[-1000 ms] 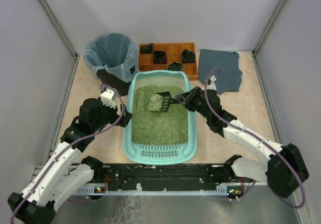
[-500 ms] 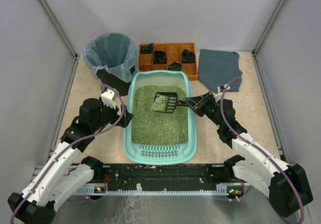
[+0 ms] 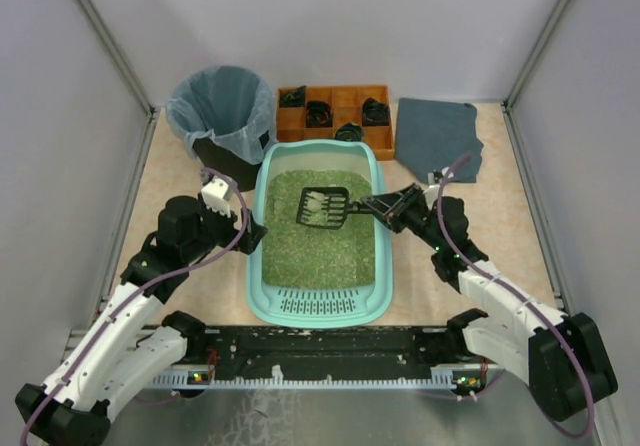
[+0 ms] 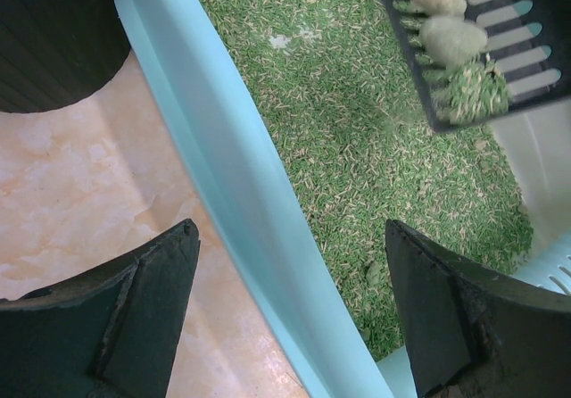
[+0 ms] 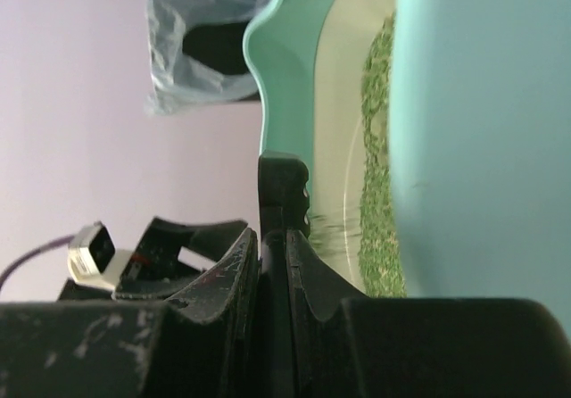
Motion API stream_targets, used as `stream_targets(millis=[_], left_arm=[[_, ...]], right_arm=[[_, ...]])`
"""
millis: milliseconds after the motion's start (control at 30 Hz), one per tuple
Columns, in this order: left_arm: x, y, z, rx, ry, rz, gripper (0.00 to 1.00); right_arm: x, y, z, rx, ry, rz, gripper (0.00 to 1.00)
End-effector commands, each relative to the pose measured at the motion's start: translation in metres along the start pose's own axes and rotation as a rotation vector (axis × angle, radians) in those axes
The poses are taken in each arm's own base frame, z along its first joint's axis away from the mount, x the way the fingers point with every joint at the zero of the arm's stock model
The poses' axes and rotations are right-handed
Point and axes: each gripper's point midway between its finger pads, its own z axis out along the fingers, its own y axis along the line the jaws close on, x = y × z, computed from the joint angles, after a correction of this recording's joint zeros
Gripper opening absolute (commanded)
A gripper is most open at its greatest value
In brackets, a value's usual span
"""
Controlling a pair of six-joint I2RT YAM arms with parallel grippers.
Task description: Clean the litter box
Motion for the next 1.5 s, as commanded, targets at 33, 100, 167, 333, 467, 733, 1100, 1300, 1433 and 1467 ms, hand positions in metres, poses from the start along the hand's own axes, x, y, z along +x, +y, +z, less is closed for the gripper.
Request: stream_targets(millis=[33, 100, 167, 333, 467, 733, 1100, 1300, 1433, 1467], left_arm=[[-0.004, -0.005, 0.002, 0.026, -0.020, 0.017, 0.90], [-0.004, -0.004, 0.002, 0.023, -0.018, 0.017, 0.90], [-0.004, -0.003, 0.001, 0.018, -0.023, 0.015, 0.90], [-0.003, -0.006, 0.003, 0.034, -0.013, 0.018, 0.90], [-0.004, -0.004, 0.002, 0.023, -0.021, 0.016, 0.91], [-0.002, -0.005, 0.004, 0.030, -0.002, 0.013, 0.91], [-0.003, -0.005, 0.004, 0.027, -0.015, 0.012, 0.92], [-0.002, -0.007, 0.005, 0.039, -0.006, 0.014, 0.92], [-0.004, -0.004, 0.004, 0.025, -0.023, 0.012, 0.93], [-0.003, -0.005, 0.004, 0.028, -0.022, 0.014, 0.93]], right_arm=[[-0.006, 0.037, 0.001, -0.101, 0.009, -0.058, 0.00], [-0.020, 0.023, -0.005, -0.078, -0.065, 0.000, 0.00], [-0.006, 0.041, 0.000, -0.136, 0.004, -0.053, 0.00], [-0.001, 0.041, 0.007, -0.063, 0.043, -0.151, 0.00], [-0.011, 0.037, 0.000, -0.108, -0.005, -0.059, 0.00], [-0.009, 0.014, -0.002, -0.065, -0.014, -0.011, 0.00], [0.003, 0.031, 0.006, -0.088, 0.045, -0.063, 0.00], [0.011, 0.029, 0.018, -0.028, 0.087, -0.117, 0.00], [0.017, 0.044, 0.020, -0.117, 0.101, -0.073, 0.00], [0.028, 0.053, 0.024, -0.127, 0.150, -0.114, 0.00]])
